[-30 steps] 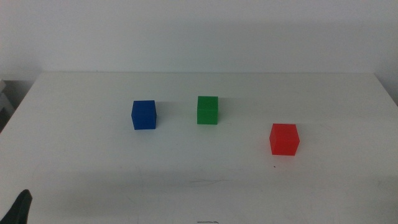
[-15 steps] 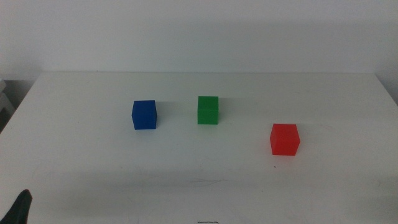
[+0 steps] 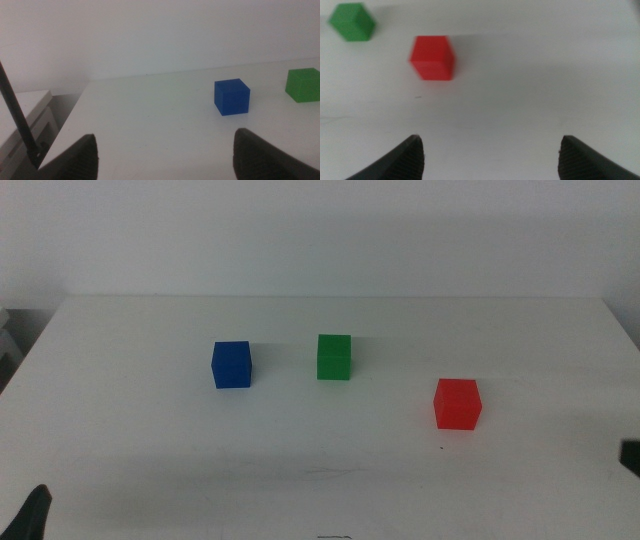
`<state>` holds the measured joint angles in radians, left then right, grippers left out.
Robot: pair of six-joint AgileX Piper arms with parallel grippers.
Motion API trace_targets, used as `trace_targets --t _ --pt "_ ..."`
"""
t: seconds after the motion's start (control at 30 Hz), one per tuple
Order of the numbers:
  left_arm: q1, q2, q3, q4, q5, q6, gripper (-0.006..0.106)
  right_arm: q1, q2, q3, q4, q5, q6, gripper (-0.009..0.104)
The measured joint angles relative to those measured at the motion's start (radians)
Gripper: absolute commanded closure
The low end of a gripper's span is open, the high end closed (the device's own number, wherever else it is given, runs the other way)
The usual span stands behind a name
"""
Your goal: Stack red cubes first, then green, then blue cubes in a specific spot.
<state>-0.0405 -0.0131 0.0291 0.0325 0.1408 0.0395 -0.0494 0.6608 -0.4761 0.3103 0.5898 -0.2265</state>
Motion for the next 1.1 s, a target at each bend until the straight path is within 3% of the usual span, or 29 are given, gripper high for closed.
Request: trace_targets --t 0.2,0.33,0.63,0.77,1.1 --pt "0.000 0.000 0.000 0.000 0.000 0.000 0.010 0.000 0.226 -0.141 0.122 0.043 -0.018 0.004" --pt "0.000 0.000 0.000 0.000 0.000 0.000 0.010 0.000 0.318 -0.144 0.166 0.002 -0.030 0.004" --pt "0.000 0.000 0.000 0.000 0.000 0.000 0.010 0.029 0.525 -0.307 0.157 0.045 -0.147 0.008" --pt "0.000 0.000 0.000 0.000 0.000 0.000 0.010 0.126 0.658 -0.442 0.029 0.057 -0.045 0.011" --pt "0.000 0.000 0.000 0.000 0.000 0.000 0.010 0.396 1.011 -0.776 -0.447 0.156 0.558 0.011"
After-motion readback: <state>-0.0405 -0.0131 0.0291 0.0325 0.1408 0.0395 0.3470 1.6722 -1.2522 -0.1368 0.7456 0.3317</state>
